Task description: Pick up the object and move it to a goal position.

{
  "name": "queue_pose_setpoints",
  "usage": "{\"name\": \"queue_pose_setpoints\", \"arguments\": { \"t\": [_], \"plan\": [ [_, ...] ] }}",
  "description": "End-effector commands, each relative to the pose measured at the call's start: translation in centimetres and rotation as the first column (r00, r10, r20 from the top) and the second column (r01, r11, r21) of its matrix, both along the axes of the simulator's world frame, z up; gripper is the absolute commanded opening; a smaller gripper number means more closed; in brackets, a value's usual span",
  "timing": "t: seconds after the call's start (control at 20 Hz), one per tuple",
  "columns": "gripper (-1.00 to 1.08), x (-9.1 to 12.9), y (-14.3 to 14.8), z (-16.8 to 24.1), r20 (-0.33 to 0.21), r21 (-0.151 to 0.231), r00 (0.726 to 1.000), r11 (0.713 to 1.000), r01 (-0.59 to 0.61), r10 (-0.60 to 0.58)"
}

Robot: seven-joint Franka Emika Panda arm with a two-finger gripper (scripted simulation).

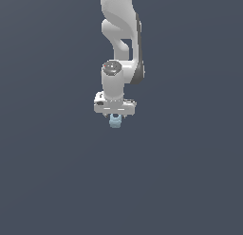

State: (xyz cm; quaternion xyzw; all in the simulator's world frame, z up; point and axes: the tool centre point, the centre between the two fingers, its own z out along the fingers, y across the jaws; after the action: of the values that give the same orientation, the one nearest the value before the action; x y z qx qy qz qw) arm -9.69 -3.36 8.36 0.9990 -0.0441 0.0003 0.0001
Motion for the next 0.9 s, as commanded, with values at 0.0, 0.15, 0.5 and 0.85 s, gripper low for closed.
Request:
{"name": "queue_pose_setpoints", "arguments": {
  "t": [0.0, 0.15, 0.5, 0.85],
  "plan": [
    [1.0, -0.1, 0.0, -0.8, -0.001, 0.0, 1.0, 1.0, 0.0, 0.0],
    [1.0, -0.2, 0.0, -2.3, -0.001, 0.0, 1.0, 1.0, 0.0, 0.0],
    [1.0, -0.2, 0.0, -4.3, -0.001, 0.0, 1.0, 1.0, 0.0, 0.0],
    [-1.0, -0.2, 0.0, -4.4, -0.001, 0.0, 1.0, 1.0, 0.0, 0.0]
  ]
}}
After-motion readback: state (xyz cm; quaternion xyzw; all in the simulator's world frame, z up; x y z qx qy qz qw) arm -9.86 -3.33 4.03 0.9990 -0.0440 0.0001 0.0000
